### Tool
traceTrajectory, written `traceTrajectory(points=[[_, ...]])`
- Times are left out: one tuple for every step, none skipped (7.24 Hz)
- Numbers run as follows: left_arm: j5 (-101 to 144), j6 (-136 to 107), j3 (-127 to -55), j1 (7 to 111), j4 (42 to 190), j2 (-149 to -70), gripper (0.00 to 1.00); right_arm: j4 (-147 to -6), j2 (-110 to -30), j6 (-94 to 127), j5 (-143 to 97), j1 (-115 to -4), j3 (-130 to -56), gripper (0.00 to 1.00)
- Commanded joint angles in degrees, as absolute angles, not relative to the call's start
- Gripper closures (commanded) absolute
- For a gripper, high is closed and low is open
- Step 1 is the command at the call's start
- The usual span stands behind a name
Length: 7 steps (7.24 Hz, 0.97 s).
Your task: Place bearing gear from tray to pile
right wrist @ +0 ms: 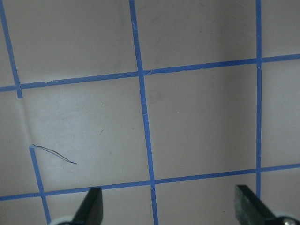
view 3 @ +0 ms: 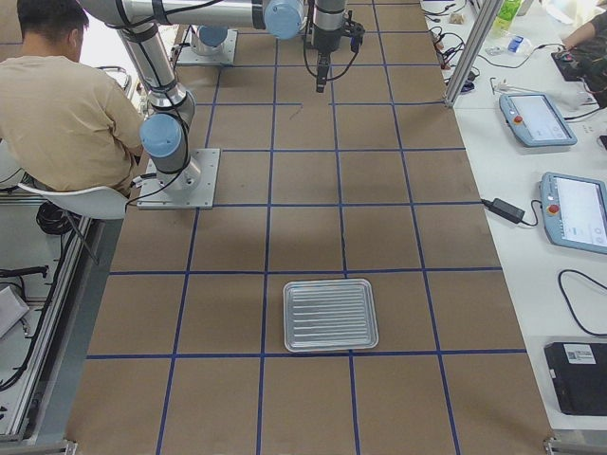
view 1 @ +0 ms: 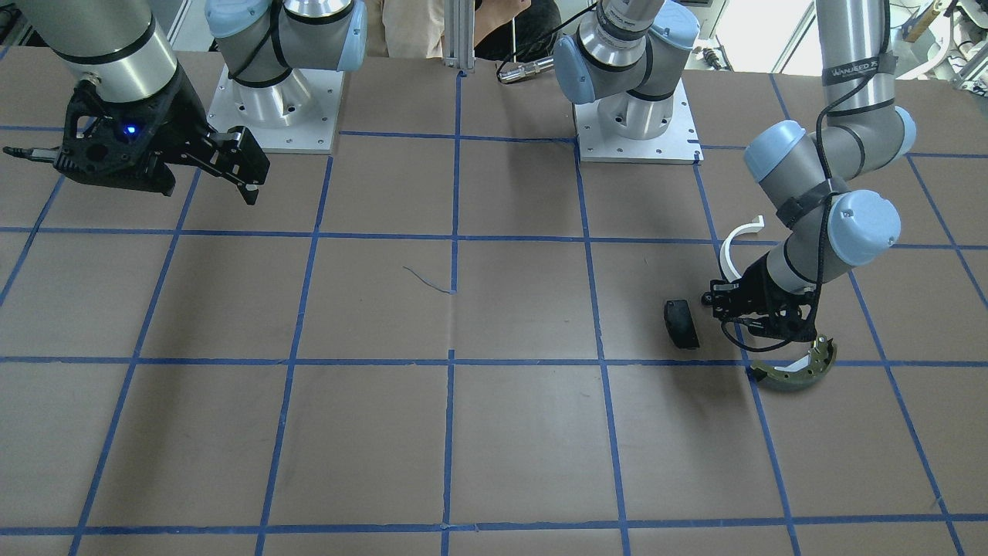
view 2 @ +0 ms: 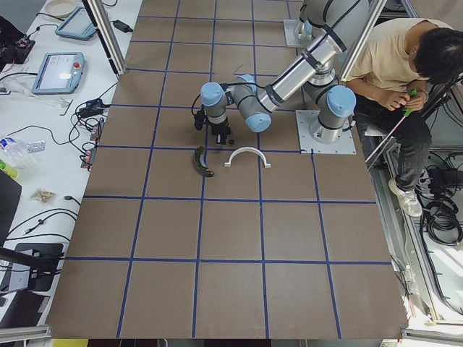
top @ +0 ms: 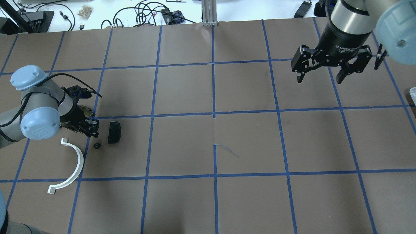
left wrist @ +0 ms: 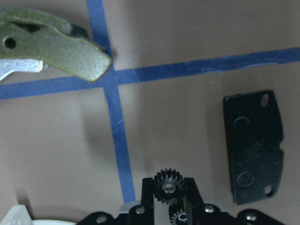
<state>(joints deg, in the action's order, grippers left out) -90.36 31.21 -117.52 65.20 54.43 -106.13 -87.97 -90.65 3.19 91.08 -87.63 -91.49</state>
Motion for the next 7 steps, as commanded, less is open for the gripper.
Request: traceTrajectory(points=[[-89.3,31.2,-117.5,65.3,53.7,-106.6,1.00,-88.0,-90.7,3.2,91.1,-87.6,-91.5,0.00],[-89.3,31.3,-117.5,65.2,53.8,-107.0,1.00,-88.0,-90.6,3.1,91.1,-87.6,-91.5,0.00],[-89.3,31.3,-117.5,65.2,53.7,-107.1,0.78,-87.9,-90.7,3.2,91.1,-87.6,-91.5,0.00],[-89.3,31.6,-117.4,65.2,53.7,-107.1,0.26,-87.9,-90.8,3.1,91.1,-87.6,-91.5,0.00],[-89.2,31.2,-117.4,65.2,53.8,-107.1,0.15,-88.0,-90.7,3.1,91.1,-87.6,-91.5,0.00],[-89.2,31.2,-117.2,65.3,53.8,-107.0,0.15,-87.9,-90.8,3.2,91.1,-87.6,-91.5,0.00],[-89.5,31.2,-115.2,65.9,54.3,-106.3,0.13,-87.9,-90.7,3.1,91.1,-87.6,-91.5,0.00]])
